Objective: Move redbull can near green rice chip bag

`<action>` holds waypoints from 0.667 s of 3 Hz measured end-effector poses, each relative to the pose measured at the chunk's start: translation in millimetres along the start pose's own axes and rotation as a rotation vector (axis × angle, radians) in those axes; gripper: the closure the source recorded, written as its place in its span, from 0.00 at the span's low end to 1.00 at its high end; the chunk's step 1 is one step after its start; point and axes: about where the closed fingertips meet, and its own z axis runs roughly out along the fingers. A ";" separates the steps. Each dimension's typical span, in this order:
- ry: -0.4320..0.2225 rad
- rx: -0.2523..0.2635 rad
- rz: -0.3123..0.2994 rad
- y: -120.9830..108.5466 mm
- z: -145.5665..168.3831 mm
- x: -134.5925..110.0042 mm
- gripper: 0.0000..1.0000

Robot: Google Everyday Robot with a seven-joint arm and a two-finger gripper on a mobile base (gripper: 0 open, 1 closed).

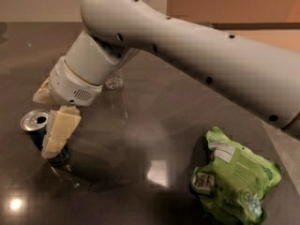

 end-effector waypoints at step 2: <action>-0.059 -0.022 0.016 7.8 2.7 -10.7 0.64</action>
Offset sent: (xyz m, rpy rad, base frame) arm -0.0134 0.0031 0.0088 0.0667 0.0826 0.0019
